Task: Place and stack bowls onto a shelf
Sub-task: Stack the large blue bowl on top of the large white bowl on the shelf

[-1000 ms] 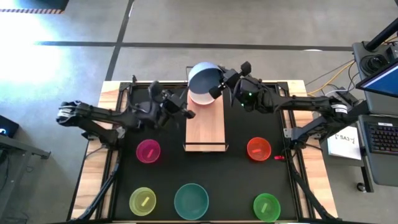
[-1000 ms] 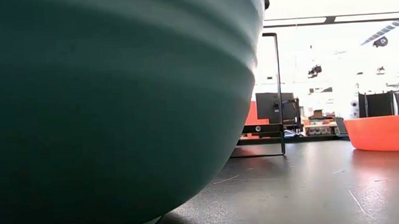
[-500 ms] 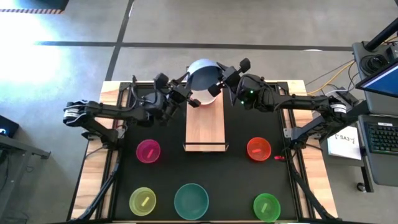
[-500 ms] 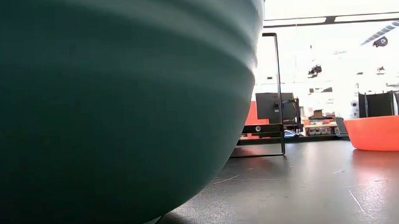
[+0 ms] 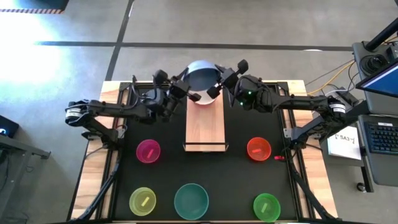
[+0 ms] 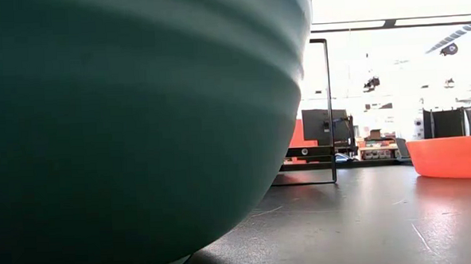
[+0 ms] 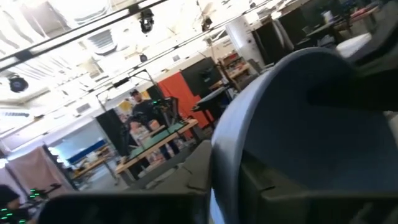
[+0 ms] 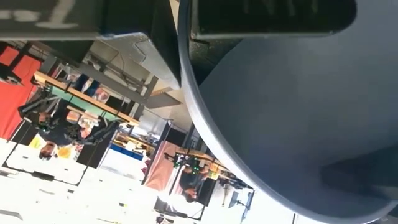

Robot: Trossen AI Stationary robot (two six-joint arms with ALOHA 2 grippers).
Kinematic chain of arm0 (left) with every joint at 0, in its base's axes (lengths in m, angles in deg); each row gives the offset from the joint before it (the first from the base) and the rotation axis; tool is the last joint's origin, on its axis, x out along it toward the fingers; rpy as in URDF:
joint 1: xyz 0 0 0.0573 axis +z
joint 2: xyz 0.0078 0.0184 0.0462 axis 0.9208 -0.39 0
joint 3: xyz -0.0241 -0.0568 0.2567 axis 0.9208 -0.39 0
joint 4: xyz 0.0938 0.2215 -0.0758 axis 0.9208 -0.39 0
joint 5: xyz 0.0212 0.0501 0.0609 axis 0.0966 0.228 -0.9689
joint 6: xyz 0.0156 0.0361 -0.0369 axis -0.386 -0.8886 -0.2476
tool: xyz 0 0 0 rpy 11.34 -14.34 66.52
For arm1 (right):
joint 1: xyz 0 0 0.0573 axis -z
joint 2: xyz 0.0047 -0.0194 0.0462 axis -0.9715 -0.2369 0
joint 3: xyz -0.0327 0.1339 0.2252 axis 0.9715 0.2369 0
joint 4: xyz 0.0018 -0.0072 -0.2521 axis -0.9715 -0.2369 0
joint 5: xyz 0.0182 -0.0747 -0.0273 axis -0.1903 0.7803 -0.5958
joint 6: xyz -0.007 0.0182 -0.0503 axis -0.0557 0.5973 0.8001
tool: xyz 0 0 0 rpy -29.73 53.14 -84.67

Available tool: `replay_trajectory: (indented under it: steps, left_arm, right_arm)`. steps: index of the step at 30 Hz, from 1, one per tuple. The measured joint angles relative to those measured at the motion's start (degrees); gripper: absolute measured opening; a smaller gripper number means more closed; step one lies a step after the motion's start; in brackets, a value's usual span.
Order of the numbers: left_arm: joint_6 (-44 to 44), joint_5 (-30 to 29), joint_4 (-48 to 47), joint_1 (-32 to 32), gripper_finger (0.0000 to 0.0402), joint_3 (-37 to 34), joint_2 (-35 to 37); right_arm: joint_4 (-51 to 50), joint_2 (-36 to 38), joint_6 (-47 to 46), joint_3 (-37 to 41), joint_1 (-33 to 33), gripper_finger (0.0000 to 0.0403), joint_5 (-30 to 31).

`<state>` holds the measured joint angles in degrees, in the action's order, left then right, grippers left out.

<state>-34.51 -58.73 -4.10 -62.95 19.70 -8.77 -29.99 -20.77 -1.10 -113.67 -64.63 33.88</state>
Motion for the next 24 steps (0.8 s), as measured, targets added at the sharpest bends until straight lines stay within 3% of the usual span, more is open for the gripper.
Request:
replay_trajectory:
  steps: [5,12,24]
  left_arm:
    - [-0.3,-0.6,-0.1,0.0,0.0006,0.0,0.0]
    - [0.1,-1.2,-1.3,-0.1,0.0,0.0,0.0]
    - [16.3,1.0,-14.2,2.6,0.0001,0.0,0.0]
  right_arm:
    - [-0.6,0.0,-0.2,0.0,0.0,0.0034,-1.4]
    - [-5.0,1.0,-4.7,0.0,0.0,0.0119,-8.3]
    - [-25.5,8.2,-18.2,0.0,1.0,0.026,-20.6]
